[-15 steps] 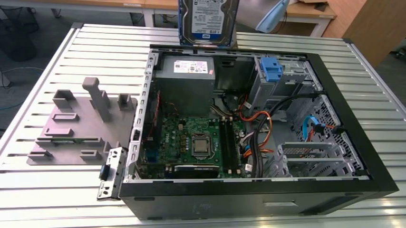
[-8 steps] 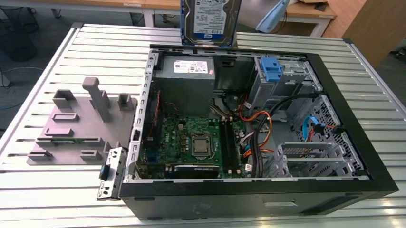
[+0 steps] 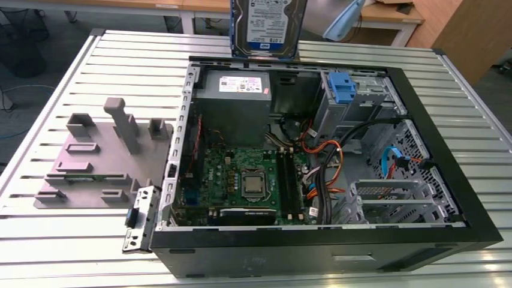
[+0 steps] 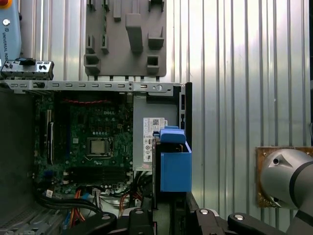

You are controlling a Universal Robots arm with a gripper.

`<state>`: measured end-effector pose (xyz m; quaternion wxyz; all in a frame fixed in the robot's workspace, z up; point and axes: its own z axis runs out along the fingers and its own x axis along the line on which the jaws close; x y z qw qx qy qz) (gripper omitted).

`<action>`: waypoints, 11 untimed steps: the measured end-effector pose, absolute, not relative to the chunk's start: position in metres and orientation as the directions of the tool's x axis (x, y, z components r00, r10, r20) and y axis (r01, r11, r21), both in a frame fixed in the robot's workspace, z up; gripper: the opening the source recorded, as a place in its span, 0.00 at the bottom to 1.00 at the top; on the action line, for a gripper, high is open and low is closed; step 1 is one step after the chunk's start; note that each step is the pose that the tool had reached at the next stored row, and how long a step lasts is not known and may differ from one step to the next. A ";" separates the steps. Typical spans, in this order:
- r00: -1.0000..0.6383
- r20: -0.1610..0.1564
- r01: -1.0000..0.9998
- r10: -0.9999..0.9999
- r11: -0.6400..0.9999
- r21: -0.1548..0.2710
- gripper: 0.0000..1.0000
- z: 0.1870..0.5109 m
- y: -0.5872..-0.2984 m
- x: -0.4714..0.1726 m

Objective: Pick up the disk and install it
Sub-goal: 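Pick up the disk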

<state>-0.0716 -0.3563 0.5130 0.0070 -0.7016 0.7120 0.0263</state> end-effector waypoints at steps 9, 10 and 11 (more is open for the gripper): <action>-0.015 -0.047 -1.000 -0.999 0.014 0.028 0.35 0.513 -0.356 -0.067; -0.015 -0.047 -1.000 -0.999 0.014 0.028 0.35 0.513 -0.356 -0.067; -0.015 -0.047 -1.000 -0.999 0.014 0.028 0.35 0.513 -0.356 -0.066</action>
